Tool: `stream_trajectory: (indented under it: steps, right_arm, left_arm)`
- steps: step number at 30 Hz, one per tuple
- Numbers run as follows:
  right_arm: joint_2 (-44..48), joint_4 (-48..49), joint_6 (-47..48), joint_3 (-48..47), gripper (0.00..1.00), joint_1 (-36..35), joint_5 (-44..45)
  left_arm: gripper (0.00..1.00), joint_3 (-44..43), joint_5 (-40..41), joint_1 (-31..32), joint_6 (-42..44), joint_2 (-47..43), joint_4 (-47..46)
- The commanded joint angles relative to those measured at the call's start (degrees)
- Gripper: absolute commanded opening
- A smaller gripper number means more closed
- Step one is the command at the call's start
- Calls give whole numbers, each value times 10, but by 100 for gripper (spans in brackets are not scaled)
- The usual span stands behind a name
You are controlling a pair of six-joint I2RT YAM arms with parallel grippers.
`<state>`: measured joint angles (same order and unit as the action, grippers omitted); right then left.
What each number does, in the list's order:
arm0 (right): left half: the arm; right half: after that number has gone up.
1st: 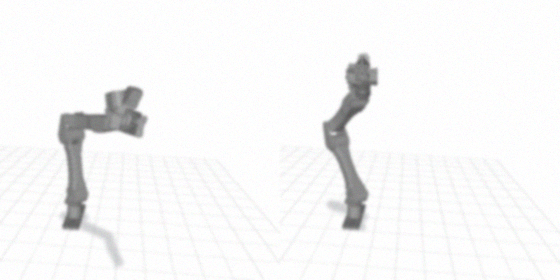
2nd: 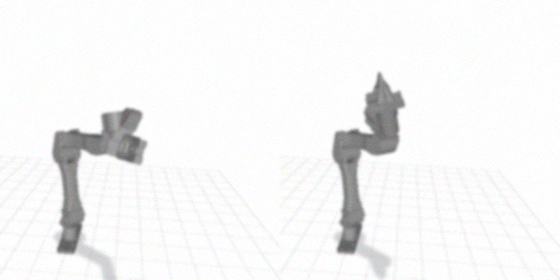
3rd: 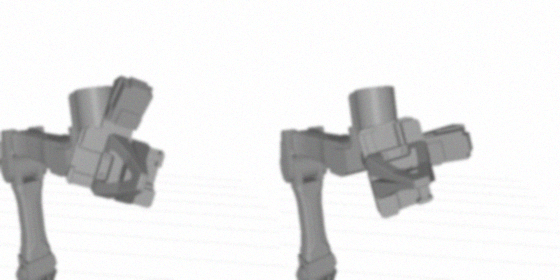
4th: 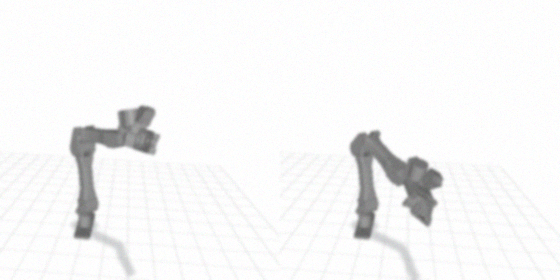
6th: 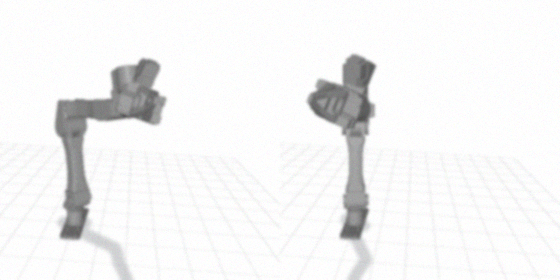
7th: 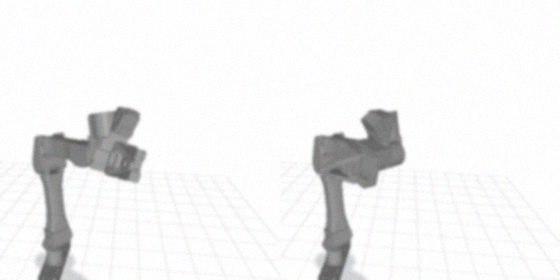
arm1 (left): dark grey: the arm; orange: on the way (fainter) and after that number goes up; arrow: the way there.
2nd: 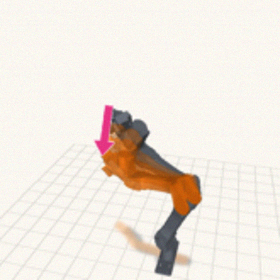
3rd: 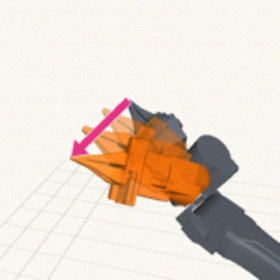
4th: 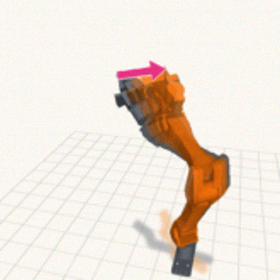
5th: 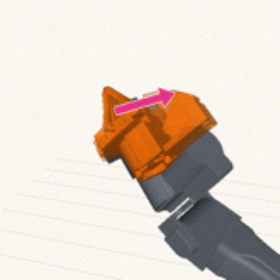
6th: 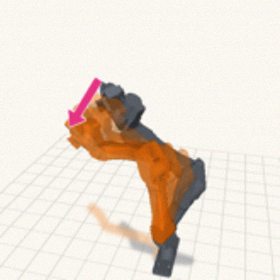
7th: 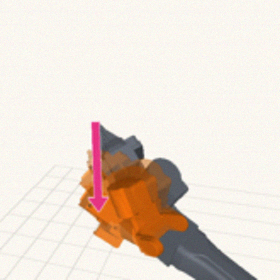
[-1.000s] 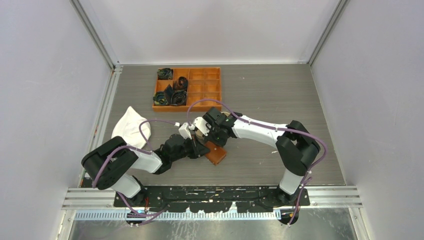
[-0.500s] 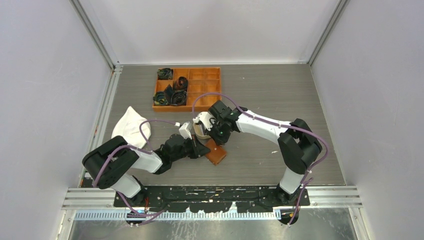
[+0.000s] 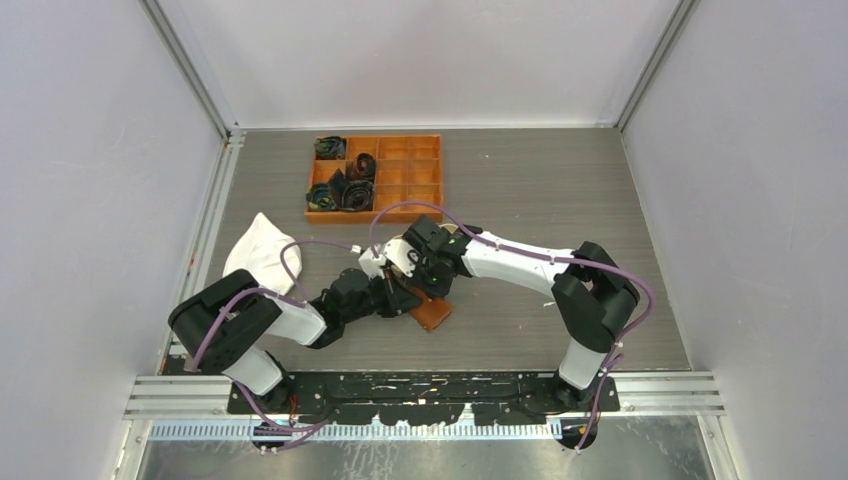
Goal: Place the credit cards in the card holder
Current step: Close the card holder at the center of the board.
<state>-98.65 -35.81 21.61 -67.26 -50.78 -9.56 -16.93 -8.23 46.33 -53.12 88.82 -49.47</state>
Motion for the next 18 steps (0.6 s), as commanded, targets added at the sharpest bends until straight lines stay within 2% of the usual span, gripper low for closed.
stream_trajectory:
  steps: [1, 9, 18]
  right_arm:
    - [-4, 7, 15, 1, 1, -12, -10]
    - [-15, 6, 13, 3, 2, -21, -15]
    - [-17, 4, 8, 1, 12, -25, -16]
  left_arm:
    - [6, 4, -1, -2, 7, 5, -7]
    - [5, 5, 1, -2, 8, 9, -8]
    - [5, 6, 1, -2, 7, 13, -13]
